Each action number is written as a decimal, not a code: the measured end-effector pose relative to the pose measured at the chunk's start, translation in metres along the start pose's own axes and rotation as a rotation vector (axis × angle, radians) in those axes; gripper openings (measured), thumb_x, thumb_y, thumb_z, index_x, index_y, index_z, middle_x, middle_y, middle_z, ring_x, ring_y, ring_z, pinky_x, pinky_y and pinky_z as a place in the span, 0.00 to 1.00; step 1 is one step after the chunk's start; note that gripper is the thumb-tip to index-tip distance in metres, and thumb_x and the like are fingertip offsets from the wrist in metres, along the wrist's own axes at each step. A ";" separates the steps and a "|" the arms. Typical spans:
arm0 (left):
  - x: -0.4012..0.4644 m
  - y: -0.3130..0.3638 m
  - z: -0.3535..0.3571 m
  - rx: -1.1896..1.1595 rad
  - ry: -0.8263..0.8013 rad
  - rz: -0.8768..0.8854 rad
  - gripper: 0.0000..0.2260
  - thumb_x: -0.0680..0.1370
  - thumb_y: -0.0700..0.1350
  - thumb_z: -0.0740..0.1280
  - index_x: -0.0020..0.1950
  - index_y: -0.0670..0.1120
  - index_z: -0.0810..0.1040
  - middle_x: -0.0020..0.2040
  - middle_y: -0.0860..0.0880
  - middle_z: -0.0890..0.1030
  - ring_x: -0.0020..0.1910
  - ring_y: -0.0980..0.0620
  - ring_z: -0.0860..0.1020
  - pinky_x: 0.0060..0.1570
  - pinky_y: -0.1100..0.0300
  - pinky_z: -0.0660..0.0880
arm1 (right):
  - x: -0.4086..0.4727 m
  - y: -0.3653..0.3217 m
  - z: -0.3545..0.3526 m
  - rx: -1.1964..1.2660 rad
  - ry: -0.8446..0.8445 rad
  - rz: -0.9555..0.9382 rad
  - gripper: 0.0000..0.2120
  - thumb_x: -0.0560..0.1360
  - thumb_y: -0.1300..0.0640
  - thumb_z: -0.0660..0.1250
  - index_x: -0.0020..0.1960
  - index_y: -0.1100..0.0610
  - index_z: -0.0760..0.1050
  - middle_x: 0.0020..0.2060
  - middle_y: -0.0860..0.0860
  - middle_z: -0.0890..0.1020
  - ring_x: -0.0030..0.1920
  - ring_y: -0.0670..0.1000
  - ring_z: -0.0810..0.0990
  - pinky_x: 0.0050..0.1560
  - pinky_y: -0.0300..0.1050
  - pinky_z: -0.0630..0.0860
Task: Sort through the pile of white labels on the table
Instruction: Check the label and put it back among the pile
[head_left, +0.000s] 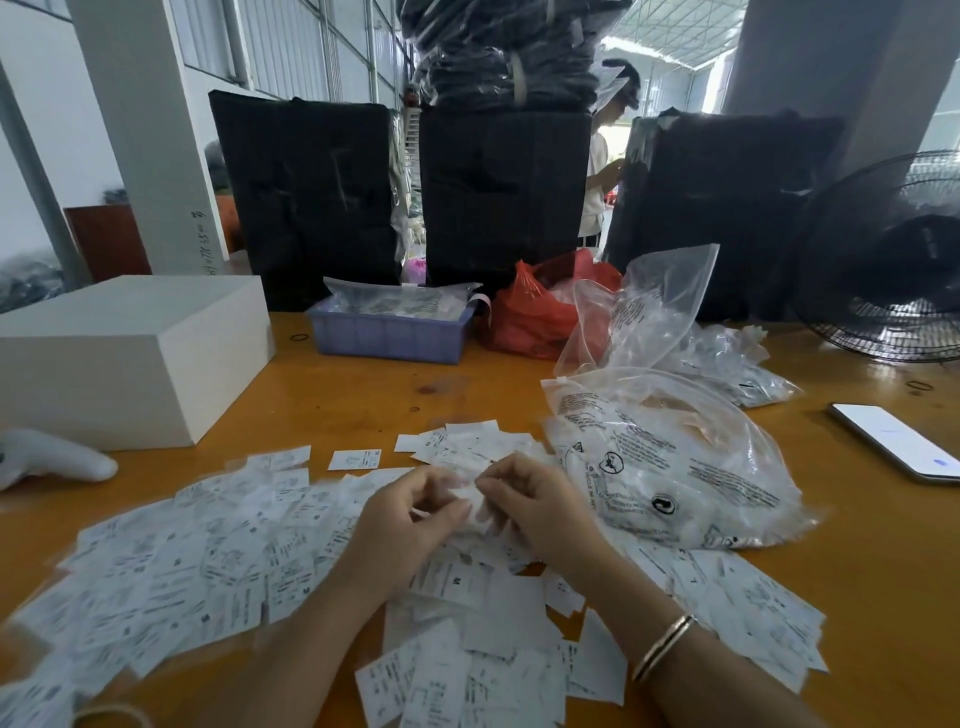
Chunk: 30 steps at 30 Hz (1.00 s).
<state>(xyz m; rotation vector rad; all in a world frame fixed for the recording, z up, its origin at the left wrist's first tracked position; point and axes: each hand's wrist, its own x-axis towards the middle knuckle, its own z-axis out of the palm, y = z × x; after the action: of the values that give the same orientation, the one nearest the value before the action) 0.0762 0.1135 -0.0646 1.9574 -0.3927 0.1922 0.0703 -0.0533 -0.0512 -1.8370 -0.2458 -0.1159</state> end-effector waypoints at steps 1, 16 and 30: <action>0.000 -0.001 0.000 0.002 0.025 -0.006 0.05 0.76 0.44 0.70 0.45 0.55 0.79 0.39 0.60 0.82 0.40 0.62 0.79 0.39 0.72 0.73 | 0.000 0.001 0.001 -0.003 0.009 0.000 0.04 0.77 0.59 0.66 0.44 0.56 0.76 0.28 0.47 0.81 0.25 0.41 0.77 0.25 0.31 0.68; 0.002 0.000 -0.002 -0.049 0.230 -0.083 0.05 0.78 0.46 0.66 0.49 0.53 0.80 0.37 0.58 0.84 0.40 0.64 0.80 0.37 0.73 0.74 | 0.005 0.011 -0.006 0.554 0.121 0.017 0.07 0.75 0.70 0.63 0.42 0.60 0.73 0.42 0.56 0.85 0.47 0.53 0.84 0.46 0.39 0.79; 0.003 -0.002 -0.005 -0.167 0.413 -0.176 0.05 0.76 0.45 0.68 0.44 0.55 0.80 0.37 0.54 0.81 0.40 0.54 0.78 0.37 0.63 0.75 | 0.001 0.013 0.009 -0.707 -0.042 -0.152 0.12 0.75 0.42 0.62 0.53 0.46 0.77 0.33 0.43 0.78 0.32 0.40 0.72 0.36 0.37 0.67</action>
<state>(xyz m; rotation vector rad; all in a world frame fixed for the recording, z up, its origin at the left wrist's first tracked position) 0.0803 0.1187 -0.0633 1.7229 0.0337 0.4259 0.0735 -0.0485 -0.0659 -2.5228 -0.4107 -0.2989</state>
